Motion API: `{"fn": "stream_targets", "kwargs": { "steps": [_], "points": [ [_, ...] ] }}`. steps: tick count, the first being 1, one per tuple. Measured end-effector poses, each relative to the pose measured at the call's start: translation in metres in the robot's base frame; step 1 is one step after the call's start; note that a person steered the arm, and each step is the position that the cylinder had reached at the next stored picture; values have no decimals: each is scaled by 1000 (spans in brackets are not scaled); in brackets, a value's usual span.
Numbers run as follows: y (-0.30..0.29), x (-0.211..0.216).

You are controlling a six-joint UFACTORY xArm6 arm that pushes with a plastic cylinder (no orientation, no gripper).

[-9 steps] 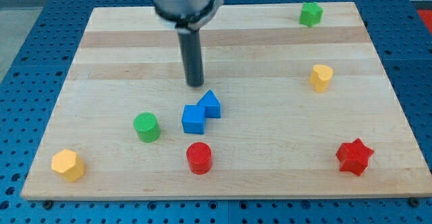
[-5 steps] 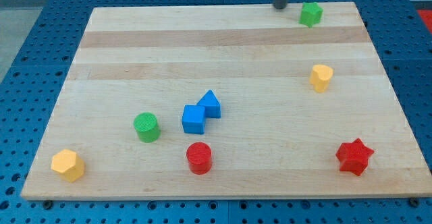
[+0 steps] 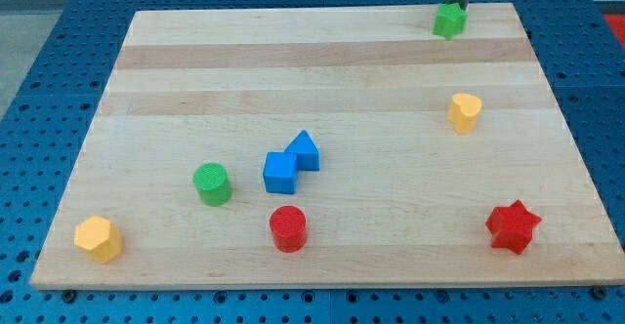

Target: Slide the green star to the center right

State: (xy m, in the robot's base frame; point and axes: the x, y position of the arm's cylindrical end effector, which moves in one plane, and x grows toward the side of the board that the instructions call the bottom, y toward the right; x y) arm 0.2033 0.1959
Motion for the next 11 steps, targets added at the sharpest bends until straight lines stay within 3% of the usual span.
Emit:
{"fn": "stream_targets", "kwargs": {
  "steps": [2,5,9,11],
  "points": [
    [-1,4],
    [-17,57],
    [-60,168],
    [-109,195]
  ]
}}
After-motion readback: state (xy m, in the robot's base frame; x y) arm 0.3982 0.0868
